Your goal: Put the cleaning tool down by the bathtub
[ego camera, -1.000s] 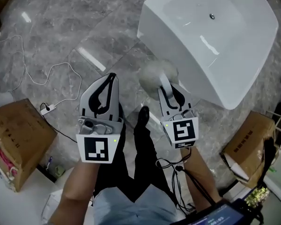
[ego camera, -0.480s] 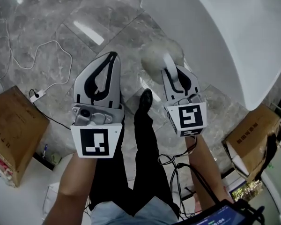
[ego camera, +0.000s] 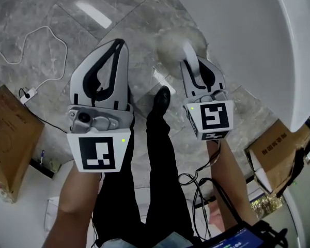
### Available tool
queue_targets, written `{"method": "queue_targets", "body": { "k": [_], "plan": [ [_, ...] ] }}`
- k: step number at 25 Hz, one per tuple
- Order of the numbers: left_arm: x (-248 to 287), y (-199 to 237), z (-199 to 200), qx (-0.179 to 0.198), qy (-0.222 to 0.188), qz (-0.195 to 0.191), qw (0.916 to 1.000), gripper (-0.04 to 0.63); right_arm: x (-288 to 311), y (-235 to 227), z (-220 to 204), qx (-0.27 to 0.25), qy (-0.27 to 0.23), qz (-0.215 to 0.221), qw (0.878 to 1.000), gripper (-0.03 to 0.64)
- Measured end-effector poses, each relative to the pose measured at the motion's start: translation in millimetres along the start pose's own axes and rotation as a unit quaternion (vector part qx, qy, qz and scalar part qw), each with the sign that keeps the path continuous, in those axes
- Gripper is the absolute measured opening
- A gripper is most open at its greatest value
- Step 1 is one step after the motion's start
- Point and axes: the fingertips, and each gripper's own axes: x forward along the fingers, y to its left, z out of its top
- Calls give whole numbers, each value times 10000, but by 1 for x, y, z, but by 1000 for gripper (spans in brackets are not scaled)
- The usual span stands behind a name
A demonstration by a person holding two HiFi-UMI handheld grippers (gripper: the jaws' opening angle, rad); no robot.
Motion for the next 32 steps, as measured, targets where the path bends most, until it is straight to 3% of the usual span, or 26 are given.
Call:
{"method": "queue_targets", "body": {
  "k": [19,32],
  "plan": [
    [4,11,-135,-182,334,198,9991,15,112,4,-87,-276,267,241,9990,97],
    [-9,3,-192,-298,469,300,9980,14,155,6,-143,-386,525,348,9973,97]
  ]
}}
